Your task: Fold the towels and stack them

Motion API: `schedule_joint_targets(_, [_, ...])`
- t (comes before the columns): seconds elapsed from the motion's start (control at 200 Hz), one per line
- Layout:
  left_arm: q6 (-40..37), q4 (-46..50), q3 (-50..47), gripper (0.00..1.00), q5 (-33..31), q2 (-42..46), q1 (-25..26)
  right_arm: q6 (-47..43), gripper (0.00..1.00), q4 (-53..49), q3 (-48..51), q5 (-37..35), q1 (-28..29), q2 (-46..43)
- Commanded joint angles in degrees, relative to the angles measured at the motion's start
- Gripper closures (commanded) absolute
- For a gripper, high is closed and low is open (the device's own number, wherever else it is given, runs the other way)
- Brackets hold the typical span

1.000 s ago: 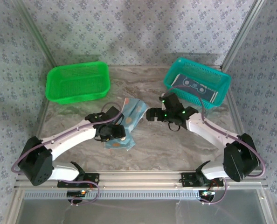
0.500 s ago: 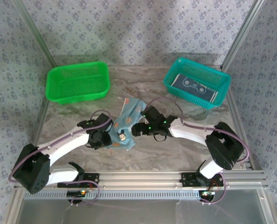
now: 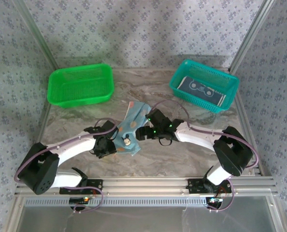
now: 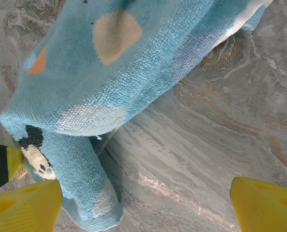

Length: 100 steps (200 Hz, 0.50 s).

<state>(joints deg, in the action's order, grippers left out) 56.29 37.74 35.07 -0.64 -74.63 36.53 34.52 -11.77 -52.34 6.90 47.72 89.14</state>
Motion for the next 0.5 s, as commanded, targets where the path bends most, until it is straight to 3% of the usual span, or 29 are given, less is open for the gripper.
schedule_joint_targets(0.0, [1.10,-5.22,-0.55,0.56,0.64,-0.16,0.57,-0.60,0.08,-1.51,-0.63,-0.87,-0.07,-1.77])
schedule_joint_targets(0.175, [0.99,-5.05,0.08,0.57,0.65,1.30,0.52,-0.73,0.09,-1.80,-0.63,-1.16,-0.04,-1.86])
schedule_joint_targets(0.265, [1.41,-4.82,0.35,0.65,1.38,3.84,0.45,-0.74,0.08,-1.99,-0.66,-1.27,-0.09,-1.78])
schedule_joint_targets(0.355, [1.71,-3.66,0.41,0.57,0.46,5.84,0.35,-0.69,0.08,-2.10,-0.71,-1.42,-0.13,-1.74])
schedule_joint_targets(0.495, [1.39,-2.13,0.42,0.57,0.19,3.00,0.21,-0.74,0.08,-1.74,-0.84,-1.15,-0.15,-1.25])
